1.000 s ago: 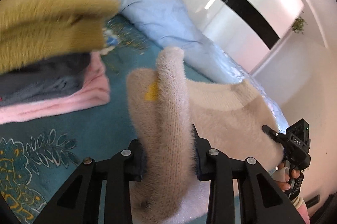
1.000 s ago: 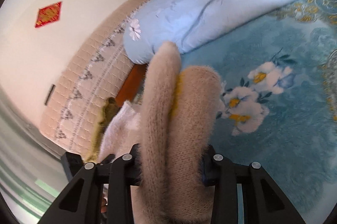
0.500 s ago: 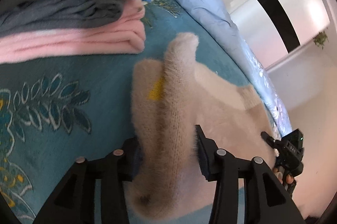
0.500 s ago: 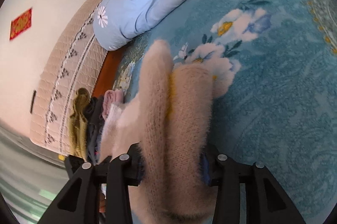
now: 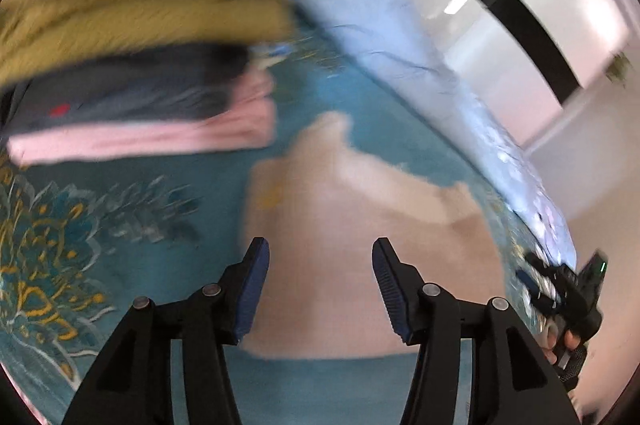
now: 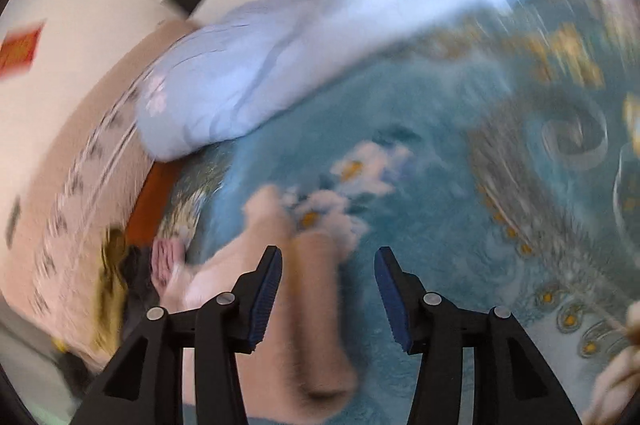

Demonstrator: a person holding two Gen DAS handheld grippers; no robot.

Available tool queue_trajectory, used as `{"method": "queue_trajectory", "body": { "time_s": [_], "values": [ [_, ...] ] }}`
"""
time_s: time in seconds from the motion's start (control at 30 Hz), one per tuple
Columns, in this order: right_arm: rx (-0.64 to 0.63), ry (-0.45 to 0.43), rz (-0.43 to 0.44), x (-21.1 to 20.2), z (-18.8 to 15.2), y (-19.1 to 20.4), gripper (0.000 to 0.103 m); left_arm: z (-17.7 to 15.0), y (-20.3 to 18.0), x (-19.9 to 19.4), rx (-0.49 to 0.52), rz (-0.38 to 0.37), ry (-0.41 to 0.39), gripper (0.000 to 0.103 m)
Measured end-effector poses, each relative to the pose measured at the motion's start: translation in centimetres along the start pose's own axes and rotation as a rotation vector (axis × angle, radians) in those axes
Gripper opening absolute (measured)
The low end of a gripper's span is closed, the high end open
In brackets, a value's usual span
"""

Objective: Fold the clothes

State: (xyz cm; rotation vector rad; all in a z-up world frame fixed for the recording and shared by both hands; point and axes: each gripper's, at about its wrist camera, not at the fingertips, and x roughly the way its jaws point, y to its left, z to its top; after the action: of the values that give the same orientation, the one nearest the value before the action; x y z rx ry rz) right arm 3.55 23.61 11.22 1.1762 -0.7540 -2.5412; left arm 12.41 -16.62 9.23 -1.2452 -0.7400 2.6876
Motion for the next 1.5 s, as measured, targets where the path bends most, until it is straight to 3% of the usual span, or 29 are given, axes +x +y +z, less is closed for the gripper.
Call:
{"method": "queue_trajectory", "body": {
  "time_s": [0.07, 0.23, 0.37, 0.43, 0.7, 0.97, 1.1, 1.23, 1.5],
  "values": [
    [-0.181, 0.000, 0.007, -0.7, -0.9, 4.3, 0.052, -1.0, -1.9, 0.0, 0.078, -0.011, 0.002, 0.055],
    [-0.512, 0.181, 0.037, 1.6, -5.9, 10.1, 0.049, -3.3, -2.8, 2.3, 0.147, 0.001, 0.069, 0.055],
    [-0.431, 0.155, -0.013, 2.5, -5.7, 7.1, 0.047, -4.4, -1.2, 2.7, 0.140, -0.027, 0.074, 0.055],
    [-0.358, 0.187, 0.008, 3.7, -5.6, 5.7, 0.047, -4.4, -1.0, 2.8, 0.137, -0.042, 0.071, 0.055],
    [-0.378, 0.213, -0.052, 6.1, -6.3, 5.7, 0.047, -4.7, -0.4, 5.1, 0.095, -0.040, 0.110, 0.055],
    [-0.297, 0.176, -0.047, 4.7, -6.5, 5.5, 0.047, -5.7, -2.0, 4.1, 0.123, 0.040, 0.091, 0.055],
    [-0.339, 0.169, -0.046, 2.5, -6.9, 5.4, 0.047, -7.4, -2.7, 2.3, 0.147, 0.100, 0.059, 0.055],
    [-0.367, 0.184, -0.095, 0.7, -7.4, 4.5, 0.049, -9.3, -3.4, 1.2, 0.099, 0.125, 0.041, 0.055],
    [-0.414, 0.193, -0.116, -1.2, -9.5, 0.9, 0.049, -12.4, -6.7, 1.4, 0.066, 0.208, 0.009, 0.055]
  ]
}}
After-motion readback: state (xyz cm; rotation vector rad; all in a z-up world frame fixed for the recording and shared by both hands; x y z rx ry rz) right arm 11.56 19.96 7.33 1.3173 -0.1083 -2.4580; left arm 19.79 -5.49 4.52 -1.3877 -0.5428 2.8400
